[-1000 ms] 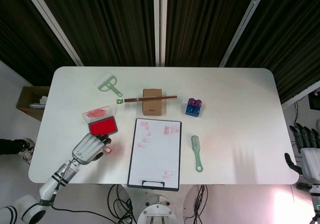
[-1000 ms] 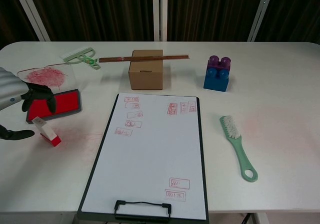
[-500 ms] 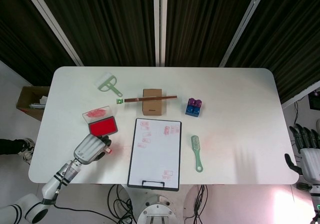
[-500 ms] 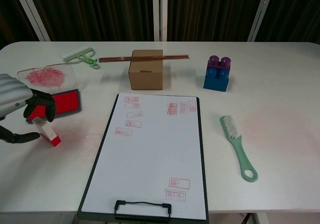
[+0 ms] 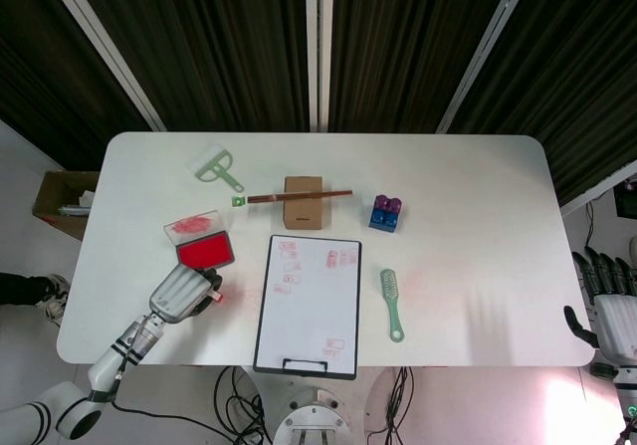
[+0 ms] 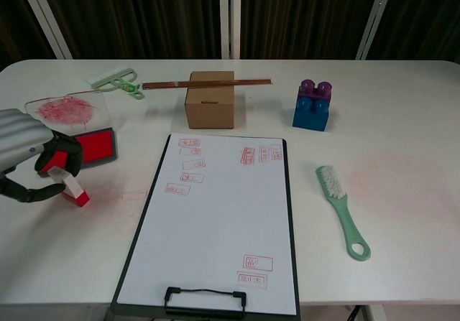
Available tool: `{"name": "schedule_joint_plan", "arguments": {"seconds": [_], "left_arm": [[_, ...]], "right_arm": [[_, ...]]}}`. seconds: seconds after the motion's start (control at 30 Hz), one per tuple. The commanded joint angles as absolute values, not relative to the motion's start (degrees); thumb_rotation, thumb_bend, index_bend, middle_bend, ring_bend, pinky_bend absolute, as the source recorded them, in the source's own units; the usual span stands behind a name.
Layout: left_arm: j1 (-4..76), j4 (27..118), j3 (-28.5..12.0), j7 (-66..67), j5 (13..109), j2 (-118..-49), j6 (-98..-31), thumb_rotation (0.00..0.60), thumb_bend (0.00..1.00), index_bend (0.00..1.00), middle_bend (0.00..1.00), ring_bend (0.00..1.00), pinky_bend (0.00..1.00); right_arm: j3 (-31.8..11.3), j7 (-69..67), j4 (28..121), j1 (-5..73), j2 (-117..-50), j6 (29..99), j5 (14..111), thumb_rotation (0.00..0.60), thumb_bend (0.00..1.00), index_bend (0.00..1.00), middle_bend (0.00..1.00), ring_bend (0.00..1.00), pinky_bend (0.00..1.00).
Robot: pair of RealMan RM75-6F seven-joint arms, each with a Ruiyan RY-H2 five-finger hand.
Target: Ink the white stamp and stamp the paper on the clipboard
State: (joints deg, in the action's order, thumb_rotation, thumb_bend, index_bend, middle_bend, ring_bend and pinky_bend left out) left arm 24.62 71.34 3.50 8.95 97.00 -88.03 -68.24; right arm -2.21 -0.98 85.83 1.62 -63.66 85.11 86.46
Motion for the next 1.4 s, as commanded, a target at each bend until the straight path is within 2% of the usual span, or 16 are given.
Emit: {"name": "schedule_joint_plan", "arguments": {"seconds": [0.03,0.37,0.77,1.23,1.4], "left_arm": [[24.7,71.3,3.6,8.8,97.0,-88.1,-68.4,0.6,0.34,0.51,0.49,0.62,0.83],[24.7,71.2,3.8,7.2,95.9,-88.1,-68.3,0.6,0.34,0.52,0.51,0.63,0.84],[24.7,70.7,3.4,-0.4,93.2,-88.3,-67.5,0.6,0.42,0.62,0.6,0.68,0.85],[24.4,67.9,2.6,-8.4,93.3,-88.3,-70.8,0.6,0.45,0.69,0.68,0.71,0.85],[25.0,67.8,1.1,-11.4,92.8,-87.2,-71.9,0.6,0.46,0.71,0.7,0.72,0.85]], "right_arm": [[-2.2,-1.0,85.8,1.6,-63.6,85.1,86.4,0.6,0.29,0.0,0.0,0.0,0.0],[-2.1,-1.0,85.5,1.6,-64.0,84.8,86.3,0.6,0.29,0.0,0.0,0.0,0.0],[-2.0,-0.8,85.5,1.5,-63.9,84.8,86.1,0.6,0.29,0.0,0.0,0.0,0.0],[-1.9,-0.3,85.6,1.4,-63.9,84.8,86.1,0.6,0.29,0.0,0.0,0.0,0.0],[-2.0,0.4,86.3,1.5,-63.7,84.9,86.2,0.6,0.29,0.0,0.0,0.0,0.0]]}}
